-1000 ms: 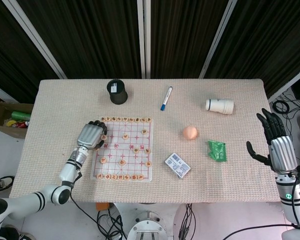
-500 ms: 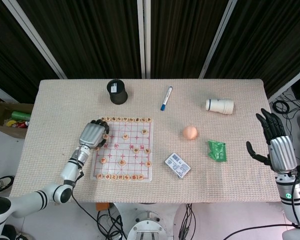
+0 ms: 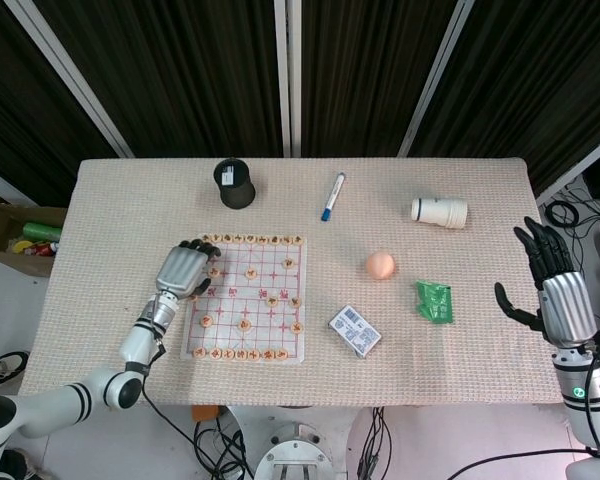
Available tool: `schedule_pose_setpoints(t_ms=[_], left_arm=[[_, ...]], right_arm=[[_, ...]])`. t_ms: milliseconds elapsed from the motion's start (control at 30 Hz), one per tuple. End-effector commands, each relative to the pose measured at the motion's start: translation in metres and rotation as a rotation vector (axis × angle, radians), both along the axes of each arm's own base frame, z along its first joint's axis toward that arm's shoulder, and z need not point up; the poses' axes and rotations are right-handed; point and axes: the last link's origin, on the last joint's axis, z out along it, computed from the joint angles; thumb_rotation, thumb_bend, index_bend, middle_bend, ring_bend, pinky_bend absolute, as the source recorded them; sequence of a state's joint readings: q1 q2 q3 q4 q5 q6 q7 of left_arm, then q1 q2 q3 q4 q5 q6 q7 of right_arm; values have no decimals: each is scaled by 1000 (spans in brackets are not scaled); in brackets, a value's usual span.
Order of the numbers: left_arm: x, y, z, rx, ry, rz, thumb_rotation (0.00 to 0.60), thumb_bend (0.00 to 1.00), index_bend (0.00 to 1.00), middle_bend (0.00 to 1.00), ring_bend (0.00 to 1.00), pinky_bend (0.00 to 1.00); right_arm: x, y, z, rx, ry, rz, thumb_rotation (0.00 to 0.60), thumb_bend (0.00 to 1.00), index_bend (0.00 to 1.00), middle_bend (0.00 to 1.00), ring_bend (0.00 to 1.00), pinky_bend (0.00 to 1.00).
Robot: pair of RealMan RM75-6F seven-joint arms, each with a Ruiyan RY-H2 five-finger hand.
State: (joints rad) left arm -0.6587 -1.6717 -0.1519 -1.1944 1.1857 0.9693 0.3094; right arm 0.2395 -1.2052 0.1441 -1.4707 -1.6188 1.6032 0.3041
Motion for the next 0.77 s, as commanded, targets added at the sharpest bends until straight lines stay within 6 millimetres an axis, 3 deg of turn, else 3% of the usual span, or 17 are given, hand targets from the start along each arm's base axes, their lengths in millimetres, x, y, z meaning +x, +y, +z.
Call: schedule_pose_setpoints(t_ms=[33,167,267,333,367,433,633,767], left_arm=[[2,-14,23,55,-26,-42,594,329,284,260,200,294],[-3,-42,66,152,-87,-83,492,275,278,257,200,294],[-19,-71,102,232,-137,-98,402,111,244,233,151,279],[-37,-96,122,278,-173,-100,275,65,202,171,94,252],[-49,-110,131,295,-185,-86,169,52,176,124,72,236],[-69,-131,142,305,-169,-43,60,43,153,89,63,224],[-113,-190,167,318,-118,86,32,37,138,88,57,215],[-128,-213,177,338,-114,126,46,37,138,88,58,215]], right_arm=[[-1,3,2,-4,4,5,600,376,0,0,0,0],[-10,16,8,-15,55,-2,600,376,0,0,0,0],[-26,32,13,-21,149,-49,600,358,0,0,0,0],[-43,42,17,-34,243,-120,600,334,0,0,0,0],[-52,47,18,-29,270,-168,600,329,0,0,0,0],[-67,55,17,3,287,-240,600,323,0,0,0,0],[-111,89,9,74,385,-455,600,321,0,0,0,0],[-125,105,8,76,389,-529,600,320,0,0,0,0]])
